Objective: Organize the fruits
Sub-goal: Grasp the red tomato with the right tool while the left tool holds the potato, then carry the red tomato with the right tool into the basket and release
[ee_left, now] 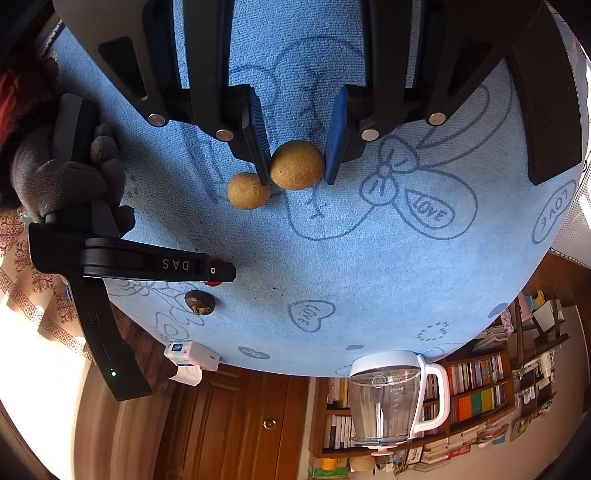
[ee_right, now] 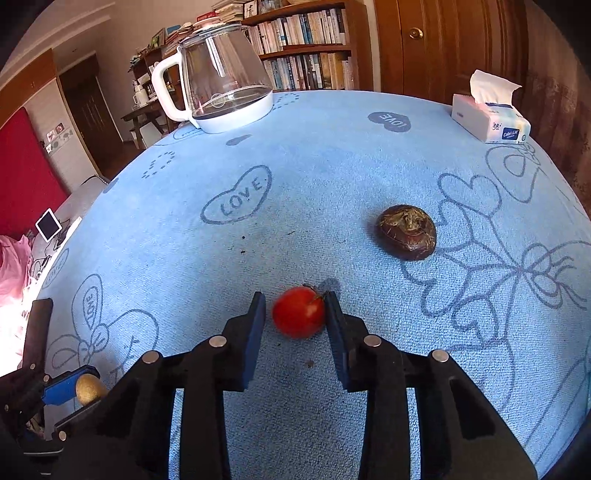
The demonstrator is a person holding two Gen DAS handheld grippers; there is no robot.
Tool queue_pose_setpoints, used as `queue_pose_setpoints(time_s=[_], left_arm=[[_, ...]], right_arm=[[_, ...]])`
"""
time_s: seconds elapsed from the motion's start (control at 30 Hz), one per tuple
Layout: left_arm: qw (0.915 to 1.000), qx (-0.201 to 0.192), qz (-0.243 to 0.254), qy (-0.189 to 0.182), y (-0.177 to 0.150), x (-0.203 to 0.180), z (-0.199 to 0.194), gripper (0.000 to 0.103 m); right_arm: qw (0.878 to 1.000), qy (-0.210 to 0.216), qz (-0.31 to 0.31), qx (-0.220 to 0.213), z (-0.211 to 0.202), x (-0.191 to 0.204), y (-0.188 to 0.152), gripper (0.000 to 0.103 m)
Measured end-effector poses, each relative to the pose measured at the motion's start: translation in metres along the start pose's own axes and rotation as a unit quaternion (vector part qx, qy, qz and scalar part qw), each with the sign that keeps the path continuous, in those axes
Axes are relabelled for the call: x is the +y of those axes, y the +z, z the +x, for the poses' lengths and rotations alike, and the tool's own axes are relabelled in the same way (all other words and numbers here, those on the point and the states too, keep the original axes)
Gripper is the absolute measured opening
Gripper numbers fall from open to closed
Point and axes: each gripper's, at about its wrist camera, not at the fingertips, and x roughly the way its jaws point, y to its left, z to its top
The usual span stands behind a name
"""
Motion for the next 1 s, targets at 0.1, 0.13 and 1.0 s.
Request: queue_pose_setpoints(time_s=[0.1,0.13,1.0], left_arm=[[1.0,0.0,0.0,0.0,0.0,0.0,0.0,0.029],[1.0,0.0,0.0,0.0,0.0,0.0,0.0,0.029],[1.0,0.003,-0.002,0.002,-0.001,0.001,0.002,0.029]], right_arm=[[1.0,-0.001,0.004,-0.002,0.0,-0.001,0.0,0.028],[1.0,-0.002,0.003,-0.002,0.0,-0.001,-0.001,0.028],[0.997,-0.033,0.02,-0.067,-0.041,-0.009,-0.025,0.028]])
